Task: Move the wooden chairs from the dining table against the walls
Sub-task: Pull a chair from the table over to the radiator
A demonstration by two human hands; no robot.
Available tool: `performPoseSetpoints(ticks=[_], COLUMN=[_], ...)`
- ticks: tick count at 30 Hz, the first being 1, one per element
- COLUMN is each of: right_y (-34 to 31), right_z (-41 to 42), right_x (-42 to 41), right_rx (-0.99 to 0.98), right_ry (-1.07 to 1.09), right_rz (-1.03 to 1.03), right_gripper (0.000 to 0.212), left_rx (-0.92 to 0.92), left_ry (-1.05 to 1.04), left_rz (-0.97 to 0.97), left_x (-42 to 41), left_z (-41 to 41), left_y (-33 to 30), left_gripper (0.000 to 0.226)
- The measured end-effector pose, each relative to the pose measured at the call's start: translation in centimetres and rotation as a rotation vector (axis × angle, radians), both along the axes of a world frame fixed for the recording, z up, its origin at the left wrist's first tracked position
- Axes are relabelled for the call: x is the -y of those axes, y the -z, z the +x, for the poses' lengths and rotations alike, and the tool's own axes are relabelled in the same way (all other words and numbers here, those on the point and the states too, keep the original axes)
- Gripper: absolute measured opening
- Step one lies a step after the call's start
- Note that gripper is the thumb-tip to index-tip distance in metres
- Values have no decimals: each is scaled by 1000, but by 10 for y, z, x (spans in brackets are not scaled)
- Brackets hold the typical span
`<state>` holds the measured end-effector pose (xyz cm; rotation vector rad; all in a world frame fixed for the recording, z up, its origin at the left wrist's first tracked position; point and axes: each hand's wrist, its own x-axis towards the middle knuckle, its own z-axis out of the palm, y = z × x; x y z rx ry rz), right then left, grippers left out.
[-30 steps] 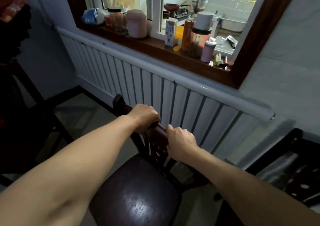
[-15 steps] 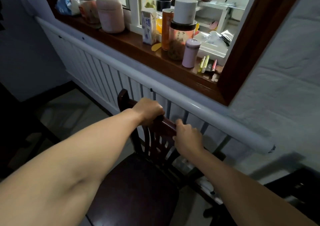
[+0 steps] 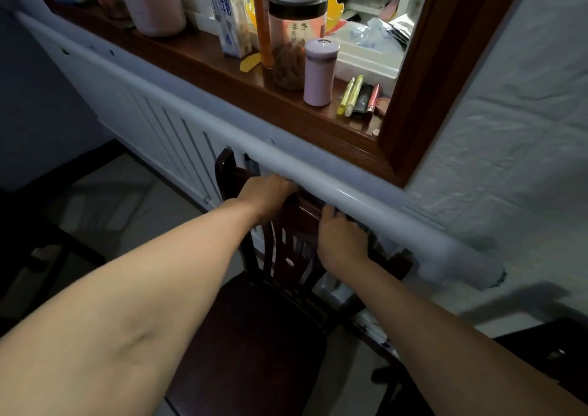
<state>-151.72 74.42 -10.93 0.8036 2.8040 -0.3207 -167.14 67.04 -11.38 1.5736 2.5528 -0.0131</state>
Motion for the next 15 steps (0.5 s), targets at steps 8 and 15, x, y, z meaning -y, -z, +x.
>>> performPoseSetpoints(ticks=[8, 15], right_y=[8, 18], right_z=[10, 11], right_x=[2, 6], right_rx=[14, -33], right_ry=[37, 72], right_rz=[16, 7], right_gripper=[57, 71], left_rx=[70, 33], left_ry=[-6, -42], left_rz=[7, -25], left_x=[-3, 4], left_z=[14, 29], left_y=[1, -2], left_gripper=[43, 53])
